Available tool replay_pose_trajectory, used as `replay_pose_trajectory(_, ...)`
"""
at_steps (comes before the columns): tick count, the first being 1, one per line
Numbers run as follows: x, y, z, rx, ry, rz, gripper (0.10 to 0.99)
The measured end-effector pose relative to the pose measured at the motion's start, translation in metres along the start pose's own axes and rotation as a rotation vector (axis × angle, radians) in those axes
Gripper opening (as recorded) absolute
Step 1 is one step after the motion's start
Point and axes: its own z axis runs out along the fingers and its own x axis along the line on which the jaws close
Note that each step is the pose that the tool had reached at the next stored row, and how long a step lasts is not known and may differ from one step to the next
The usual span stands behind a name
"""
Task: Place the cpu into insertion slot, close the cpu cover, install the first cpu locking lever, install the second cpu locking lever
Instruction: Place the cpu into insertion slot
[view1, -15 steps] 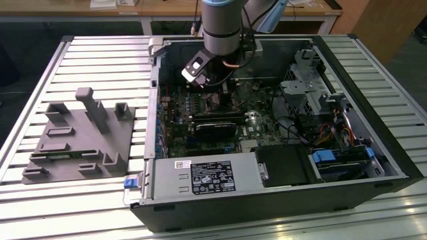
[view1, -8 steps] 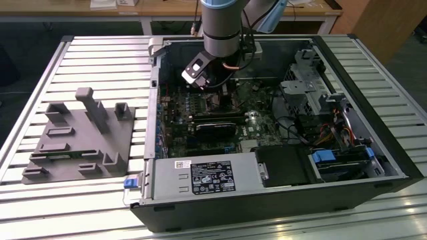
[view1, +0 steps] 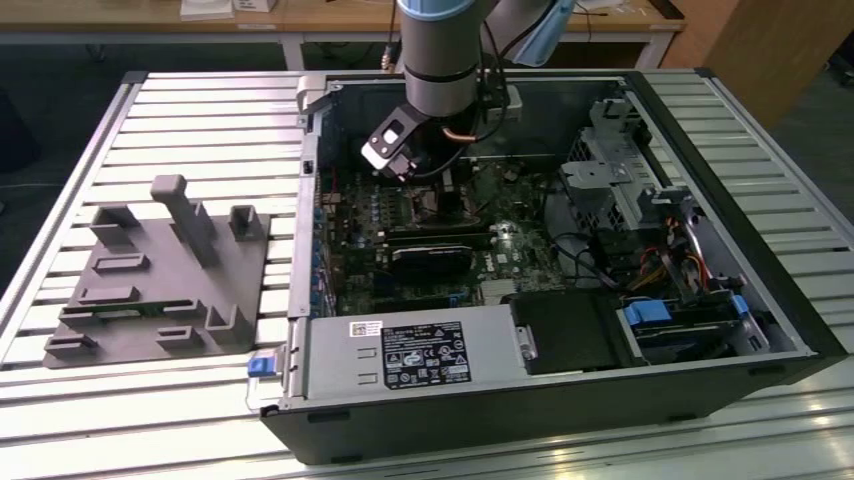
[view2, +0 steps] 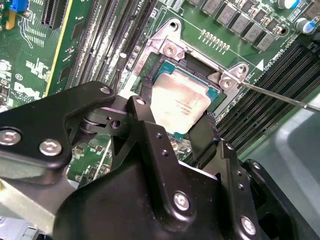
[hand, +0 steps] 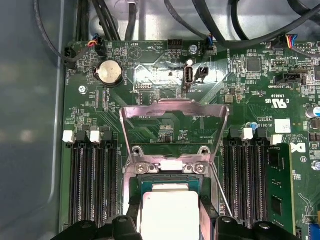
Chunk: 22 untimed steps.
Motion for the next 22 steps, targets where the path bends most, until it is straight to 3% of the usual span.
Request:
replay_pose_trajectory(13,-0.0001,-0.0006,0.0015,0.0,-0.0001,0.0,0.541)
replay_pose_trajectory(16,0.0,-0.0006,0.0016,0.0,0.0003,0.001,0.553)
replay_pose_trajectory(17,0.0,-0.0006,0.0016,0.0,0.0002,0.001,0.612)
replay_pose_trajectory(22,-0.0001,-0.0005,-0.0001,0.0,-0.0003,0.0,0.612)
